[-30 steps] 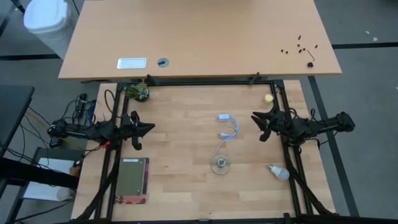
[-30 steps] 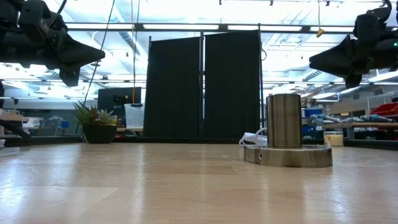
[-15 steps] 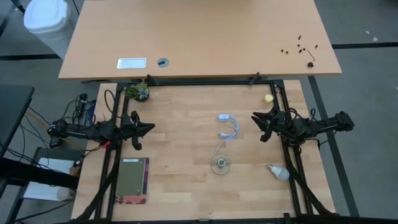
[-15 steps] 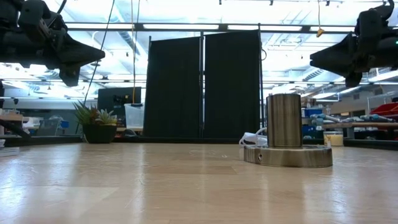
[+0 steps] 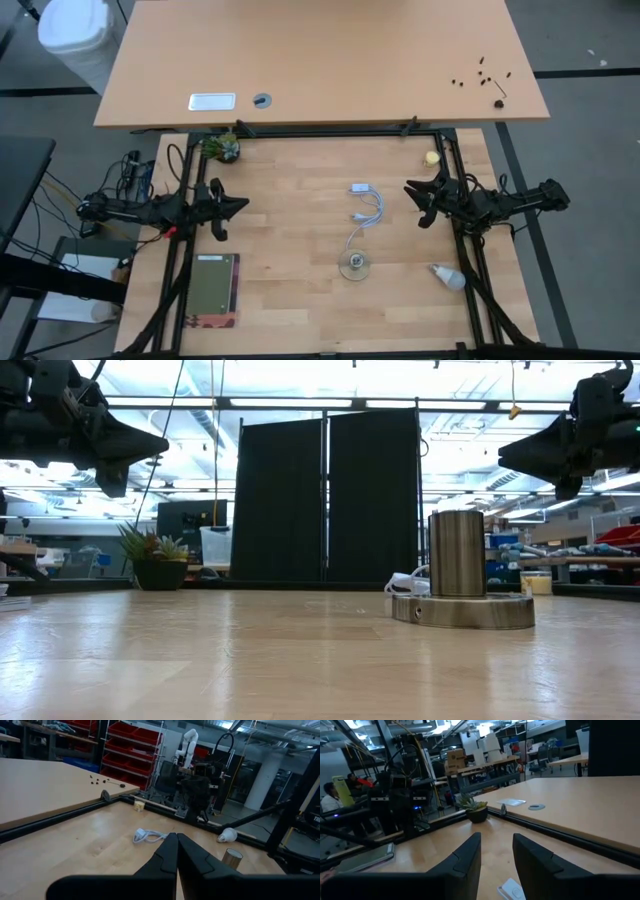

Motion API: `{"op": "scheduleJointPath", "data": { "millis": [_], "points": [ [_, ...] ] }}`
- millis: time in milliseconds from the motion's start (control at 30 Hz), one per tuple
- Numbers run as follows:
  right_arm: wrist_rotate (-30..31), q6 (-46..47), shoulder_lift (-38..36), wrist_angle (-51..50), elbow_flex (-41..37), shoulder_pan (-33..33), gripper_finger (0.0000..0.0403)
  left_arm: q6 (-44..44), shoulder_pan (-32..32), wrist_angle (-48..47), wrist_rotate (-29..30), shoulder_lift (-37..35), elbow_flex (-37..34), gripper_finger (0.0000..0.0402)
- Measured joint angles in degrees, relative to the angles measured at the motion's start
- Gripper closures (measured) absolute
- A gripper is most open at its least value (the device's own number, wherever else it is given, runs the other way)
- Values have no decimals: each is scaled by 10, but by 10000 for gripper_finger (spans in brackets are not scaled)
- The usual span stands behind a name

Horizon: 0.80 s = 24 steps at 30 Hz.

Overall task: Screw lightbulb
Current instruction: Return to Home Position

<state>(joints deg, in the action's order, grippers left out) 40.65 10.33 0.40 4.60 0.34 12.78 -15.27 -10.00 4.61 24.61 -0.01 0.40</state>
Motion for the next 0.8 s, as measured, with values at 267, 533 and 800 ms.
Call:
{"op": "scheduleJointPath", "data": {
  "millis": [267, 533, 800],
  "points": [
    [0, 0, 0, 0, 0, 0, 280, 0, 0, 4, 0, 0, 0, 390],
    [0, 0, 0, 0, 0, 0, 280, 0, 0, 6, 0, 0, 0, 390],
    [0, 0, 0, 0, 0, 0, 280, 0, 0, 6, 0, 0, 0, 390]
  ]
}}
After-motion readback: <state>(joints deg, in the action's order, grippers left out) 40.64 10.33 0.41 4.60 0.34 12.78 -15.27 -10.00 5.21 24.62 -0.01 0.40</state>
